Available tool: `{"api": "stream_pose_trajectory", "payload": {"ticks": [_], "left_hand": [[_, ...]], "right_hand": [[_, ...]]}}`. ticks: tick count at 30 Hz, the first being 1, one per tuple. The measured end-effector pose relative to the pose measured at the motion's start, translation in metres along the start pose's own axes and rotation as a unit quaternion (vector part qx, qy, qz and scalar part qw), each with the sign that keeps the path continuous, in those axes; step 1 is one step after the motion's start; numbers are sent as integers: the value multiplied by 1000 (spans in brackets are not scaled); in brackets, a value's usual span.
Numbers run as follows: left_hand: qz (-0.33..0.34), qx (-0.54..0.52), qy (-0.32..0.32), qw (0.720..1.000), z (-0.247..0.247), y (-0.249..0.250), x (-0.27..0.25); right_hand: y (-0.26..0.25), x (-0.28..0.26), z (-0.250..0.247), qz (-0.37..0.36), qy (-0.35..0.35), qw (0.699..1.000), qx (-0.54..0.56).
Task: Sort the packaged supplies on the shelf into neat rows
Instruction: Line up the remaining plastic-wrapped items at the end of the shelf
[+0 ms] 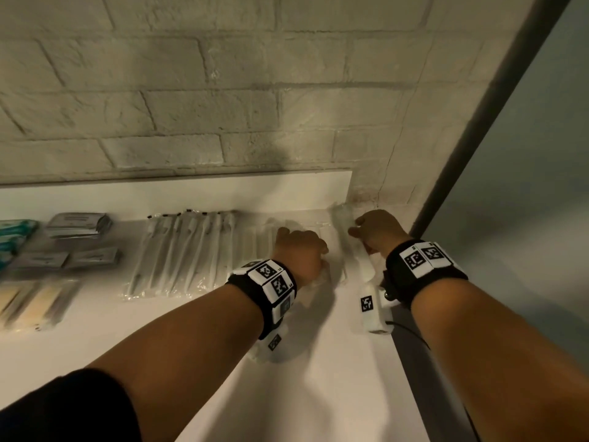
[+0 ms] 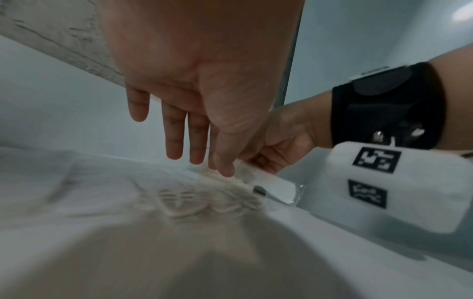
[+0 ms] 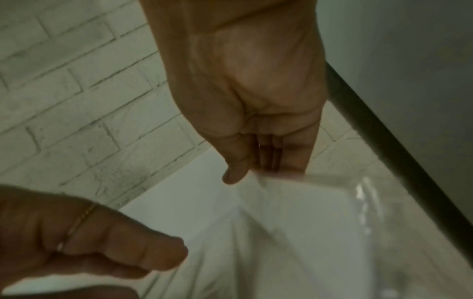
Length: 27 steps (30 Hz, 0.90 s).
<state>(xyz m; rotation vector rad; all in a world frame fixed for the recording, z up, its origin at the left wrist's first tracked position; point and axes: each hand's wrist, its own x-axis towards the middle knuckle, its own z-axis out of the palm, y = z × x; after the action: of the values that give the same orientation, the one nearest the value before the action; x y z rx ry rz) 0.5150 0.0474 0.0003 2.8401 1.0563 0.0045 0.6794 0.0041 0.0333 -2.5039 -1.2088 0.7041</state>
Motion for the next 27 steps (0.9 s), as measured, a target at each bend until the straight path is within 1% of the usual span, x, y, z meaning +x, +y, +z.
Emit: {"api": "stream_pose_trajectory", "payload": {"ticks": [1,2,4,6,8,14,17,22,27], "left_hand": [[7,0,5,1000,0,4,3],[13,4,0,1000,1,8,4],[19,21,-24,999,3,14,7],[22,39,-46,998,6,18,7],[20,45,-45,998,8,19,8],[1,23,-49,999,11,21,10],[-1,19,-50,999,9,21,9],[-9,12,-52,999,7,22,7],[-14,5,-59,998,5,22,6]], "right_hand": [[2,0,0,1,-6,1000,23],[4,1,1,-4,-9,1000,21],[9,3,4,-20,-16,1000,-17],[12,-2,5,-59,-38,992,-104],[17,-6,6,-105,-51,978,-172],[28,-7,5,-126,-56,980,-141],[29,-8,4,-136,-77,972,-174],[25,-7,3,-142,-82,962,-217],[27,-9,4,-146,-83,963,-209]]}}
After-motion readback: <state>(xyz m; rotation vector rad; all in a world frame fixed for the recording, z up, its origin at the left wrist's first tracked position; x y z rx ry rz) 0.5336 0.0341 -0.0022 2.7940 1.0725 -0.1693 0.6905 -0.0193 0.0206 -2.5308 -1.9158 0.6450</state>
